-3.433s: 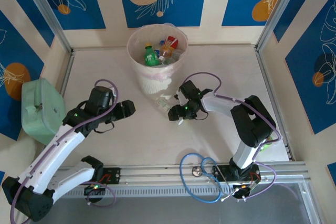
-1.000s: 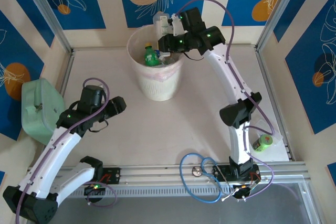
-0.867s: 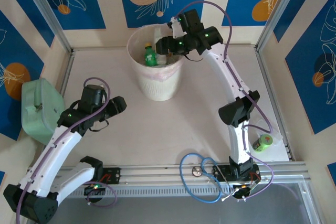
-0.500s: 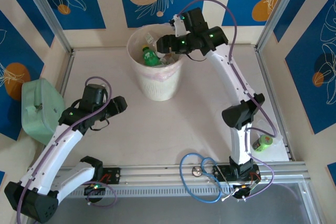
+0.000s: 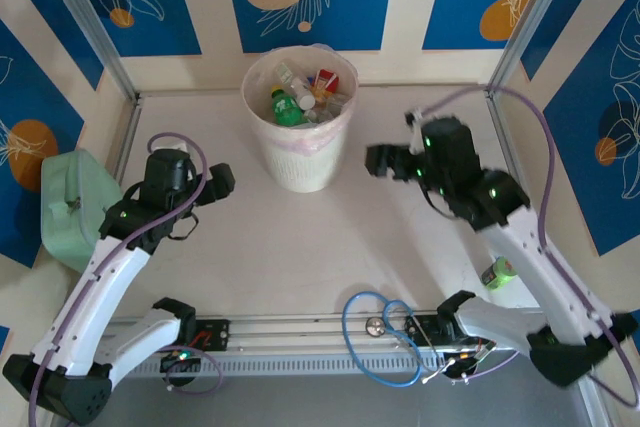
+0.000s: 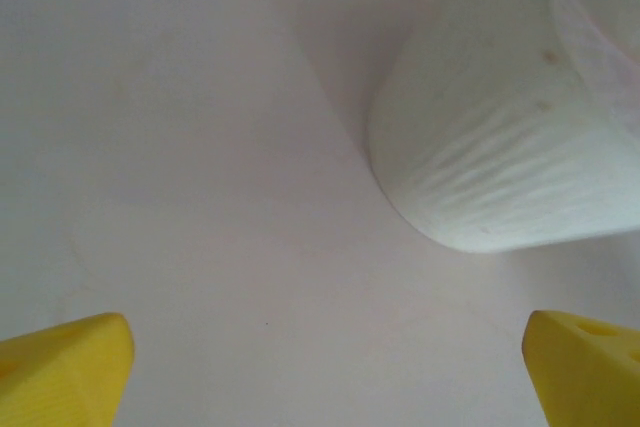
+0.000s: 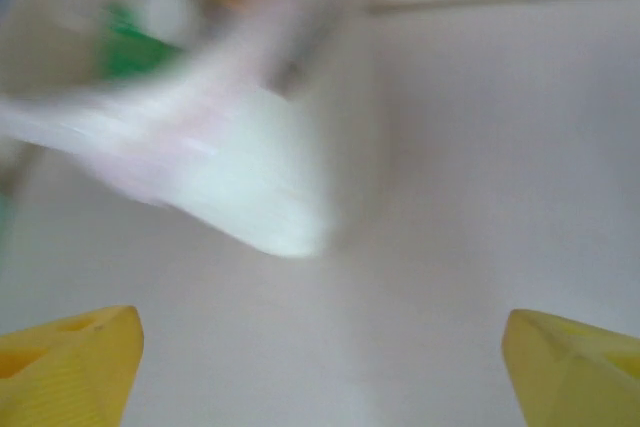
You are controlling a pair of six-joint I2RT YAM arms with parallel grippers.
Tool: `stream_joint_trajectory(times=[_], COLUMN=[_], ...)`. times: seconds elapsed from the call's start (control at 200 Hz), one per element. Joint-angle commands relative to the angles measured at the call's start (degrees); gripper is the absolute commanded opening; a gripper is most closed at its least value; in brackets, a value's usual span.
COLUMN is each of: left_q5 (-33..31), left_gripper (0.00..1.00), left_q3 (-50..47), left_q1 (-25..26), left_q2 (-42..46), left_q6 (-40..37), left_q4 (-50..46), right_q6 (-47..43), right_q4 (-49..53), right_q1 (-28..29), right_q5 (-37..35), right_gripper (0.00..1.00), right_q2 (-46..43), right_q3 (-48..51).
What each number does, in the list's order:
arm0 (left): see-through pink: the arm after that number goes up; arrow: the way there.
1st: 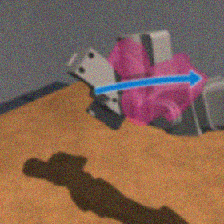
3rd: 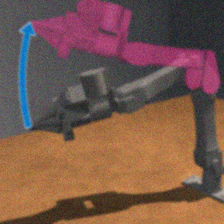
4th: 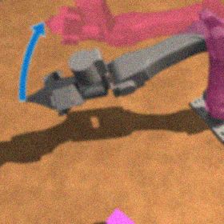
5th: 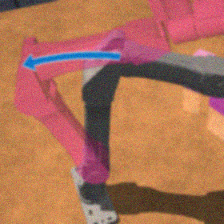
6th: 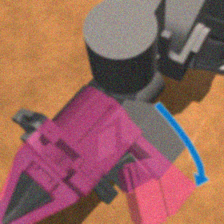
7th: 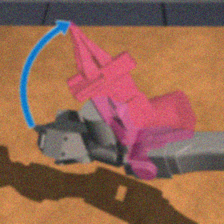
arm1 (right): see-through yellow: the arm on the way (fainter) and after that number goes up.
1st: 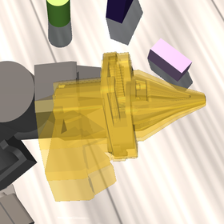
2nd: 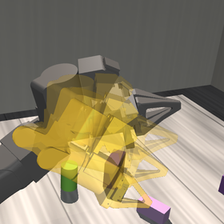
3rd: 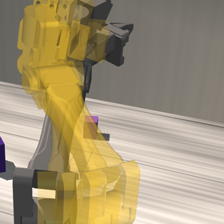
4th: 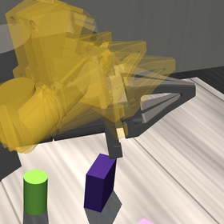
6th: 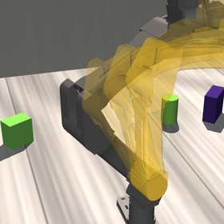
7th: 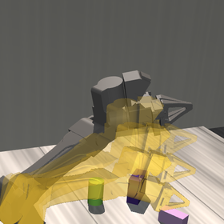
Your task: Put the plastic bottles in the bin
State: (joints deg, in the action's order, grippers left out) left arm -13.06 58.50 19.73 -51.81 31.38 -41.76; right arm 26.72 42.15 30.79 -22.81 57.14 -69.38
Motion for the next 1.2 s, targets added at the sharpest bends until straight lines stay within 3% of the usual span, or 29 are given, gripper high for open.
stream_joint_trajectory(times=[0.0,0.1,0.11,0.135,0.215,0.275,0.355,0.505,0.63,0.725,0.8,0.92,0.98,1.03,1.095,1.145,1.195], left_q5=[-13.56,-20.05,-20.6,-21.58,-26.32,-30.16,-31.38,-29.38,-29.46,-23.2,-22.41,-19.28,-18.69,-19.62,-16.02,-12.87,-6.73], left_gripper=[1.0,1.0,1.0,1.0,1.0,1.0,1.0,1.0,1.0,1.0,1.0,1.0,1.0,1.0,1.0,1.0,1.0], left_q3=[-2.34,-7.1,-7.79,-9.74,-15.72,-18.65,-22.13,-31.8,-35.93,-37.26,-38.99,-42.91,-44.34,-43.77,-41.72,-40.49,-39.18], left_q1=[-0.57,-0.56,-0.57,-0.52,-0.65,-1.16,-2.5,-4.7,-5.31,-6.89,-8.96,-11.17,-11.54,-11.95,-12.2,-13.04,-13.85], left_q2=[-0.39,-2.8,-3.13,-3.85,-6.37,-8.28,-10.32,-14.6,-18.88,-21.01,-22.54,-24.55,-28.12,-31.75,-30.83,-31.9,-32.81], left_q6=[-7.05,-10.36,-10.83,-12.21,-15.14,-14.8,-16.02,-24.32,-24.12,-24.66,-24.53,-27.73,-28.23,-28.85,-28.58,-29.26,-30.35], left_q4=[6.38,14.74,15.76,18.62,28.54,33.71,40.85,57.34,63.9,72.67,80.29,93.28,100.0,103.85,97.76,97.02,95.19], right_q6=[6.99,-1.22,-2.28,-4.76,-11.17,-15.95,-17.82,-21.01,-18.4,-18.94,-16.07,-22.73,-23.1,-24.16,-27.33,-26.8,-24.69], right_q4=[-3.55,-14.19,-15.67,-19.55,-32.12,-39.5,-42.28,-55.32,-59.7,-69.23,-73.61,-85.18,-74.85,-68.64,-62.5,-62.76,-70.46], right_q1=[-2.37,-4.67,-4.9,-5.45,-7.22,-7.89,-7.93,-10.26,-17.01,-21.86,-25.65,-27.77,-28.73,-30.94,-32.61,-32.97,-32.67], right_q5=[-14.7,-21.49,-21.97,-23.06,-23.3,-22.75,-28.3,-31.22,-24.96,-17.94,-14.27,-5.53,-0.93,9.52,22.77,29.37,32.59], right_gripper=[0.8,0.8,0.81,1.0,0.99,0.99,0.99,0.99,0.99,0.99,0.99,0.99,0.99,0.99,0.99,0.99,0.99], right_q2=[-7.55,-18.59,-19.51,-21.37,-23.63,-20.17,-11.93,0.23,2.91,4.37,7.66,18.16,21.27,24.03,26.69,26.91,26.16], right_q3=[15.99,30.76,32.2,35.45,43.16,46.04,45.7,49.02,51.26,53.2,52.71,50.01,43.44,38.82,34.5,34.39,37.58])
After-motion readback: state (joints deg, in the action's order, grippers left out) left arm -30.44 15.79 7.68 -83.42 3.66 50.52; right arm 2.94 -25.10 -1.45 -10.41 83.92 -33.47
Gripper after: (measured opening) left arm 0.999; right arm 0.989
